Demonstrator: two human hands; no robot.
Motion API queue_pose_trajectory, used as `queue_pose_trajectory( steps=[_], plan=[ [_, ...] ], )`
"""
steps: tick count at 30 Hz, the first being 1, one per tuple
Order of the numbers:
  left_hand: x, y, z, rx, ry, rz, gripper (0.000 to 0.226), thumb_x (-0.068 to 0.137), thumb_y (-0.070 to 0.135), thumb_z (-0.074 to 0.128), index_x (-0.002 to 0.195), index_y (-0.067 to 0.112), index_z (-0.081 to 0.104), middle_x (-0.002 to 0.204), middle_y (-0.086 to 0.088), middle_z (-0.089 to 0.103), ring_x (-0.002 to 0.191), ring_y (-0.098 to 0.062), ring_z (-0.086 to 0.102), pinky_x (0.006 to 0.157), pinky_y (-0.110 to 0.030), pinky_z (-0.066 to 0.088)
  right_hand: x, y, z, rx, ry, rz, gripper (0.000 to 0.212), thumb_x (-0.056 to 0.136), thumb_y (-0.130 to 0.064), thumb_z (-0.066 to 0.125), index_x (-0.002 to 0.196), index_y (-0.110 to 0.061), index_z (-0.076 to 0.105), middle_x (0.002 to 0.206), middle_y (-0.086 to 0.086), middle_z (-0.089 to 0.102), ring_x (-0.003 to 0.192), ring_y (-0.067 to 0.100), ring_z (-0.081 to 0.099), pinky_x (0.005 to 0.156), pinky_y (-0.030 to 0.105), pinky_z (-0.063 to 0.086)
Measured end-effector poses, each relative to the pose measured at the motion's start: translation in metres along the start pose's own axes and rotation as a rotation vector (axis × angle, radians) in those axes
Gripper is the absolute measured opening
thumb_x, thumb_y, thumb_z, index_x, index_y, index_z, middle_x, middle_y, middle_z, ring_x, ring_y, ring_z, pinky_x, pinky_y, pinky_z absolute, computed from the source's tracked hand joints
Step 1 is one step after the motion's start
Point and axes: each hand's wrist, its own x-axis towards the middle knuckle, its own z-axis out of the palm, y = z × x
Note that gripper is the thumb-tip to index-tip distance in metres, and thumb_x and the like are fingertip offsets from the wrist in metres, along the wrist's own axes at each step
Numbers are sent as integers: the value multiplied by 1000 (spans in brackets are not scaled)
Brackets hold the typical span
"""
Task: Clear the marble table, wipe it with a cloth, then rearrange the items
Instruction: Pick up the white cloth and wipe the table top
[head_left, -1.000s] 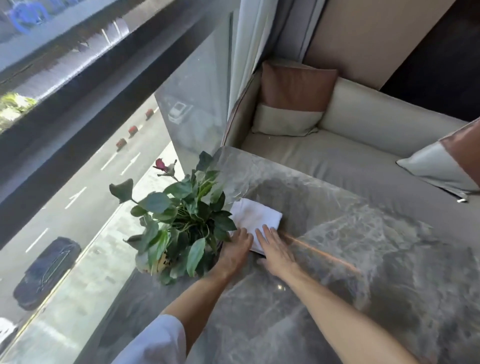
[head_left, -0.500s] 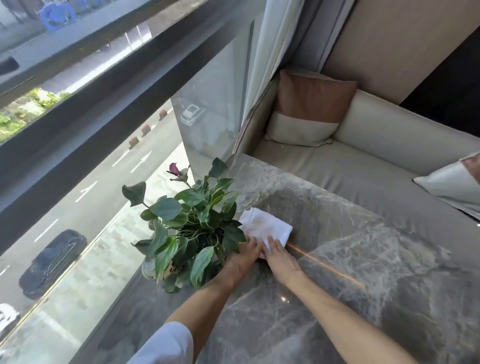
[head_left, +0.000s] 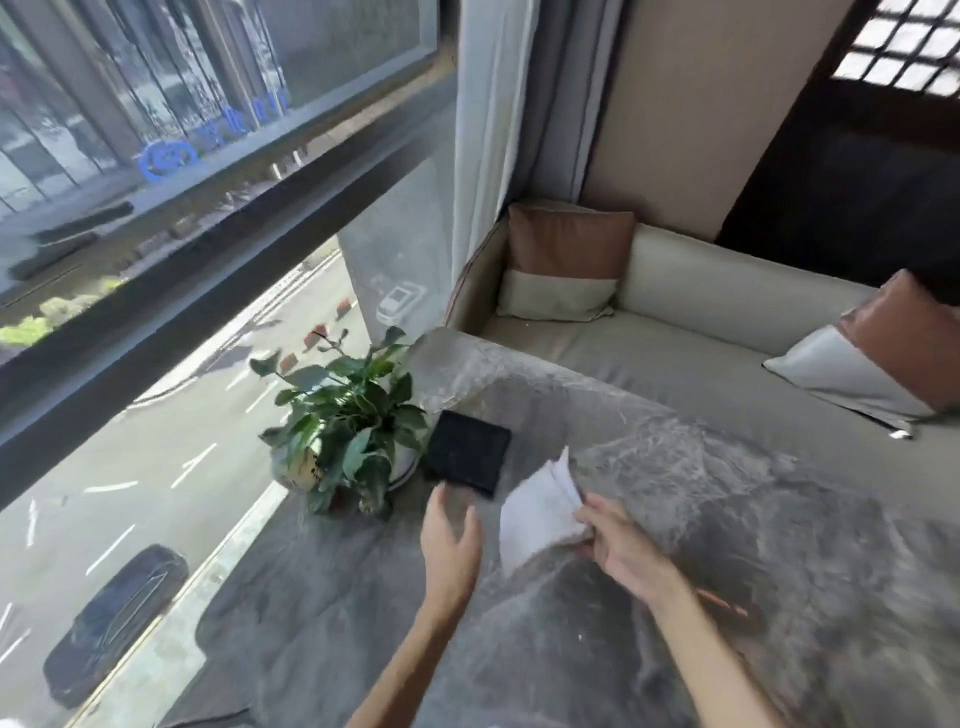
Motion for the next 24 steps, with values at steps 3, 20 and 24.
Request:
queue_pose_trajectory(
  steps=[3, 20, 24],
  plan=[
    [-73, -22, 31, -487, -518, -700, 95, 74, 67, 62, 144, 8, 38, 141, -15, 50, 122, -33, 54, 104, -53, 41, -96, 44, -29, 384, 33, -29, 67, 43, -13, 87, 108, -11, 71, 97, 10, 75, 81, 20, 72, 62, 31, 60],
    [-232, 23, 152, -132, -1259, -383, 41, 90, 17, 56, 127, 1, 58, 131, -28, 57, 118, -38, 57, 103, -44, 44, -319, 173, -136, 894, 375, -175, 72, 100, -54, 35, 150, -3, 26, 155, 24, 29, 147, 37, 24, 122, 55, 7],
    [-219, 3, 161, -101, -1102, -421, 37, 94, 30, 49, 121, 9, 65, 112, -18, 65, 95, -29, 62, 85, -38, 50, -318, 181, -132, 835, 226, -239, 63, 98, -35, 46, 151, -7, 27, 154, 18, 36, 144, 33, 31, 122, 52, 12]
  ],
)
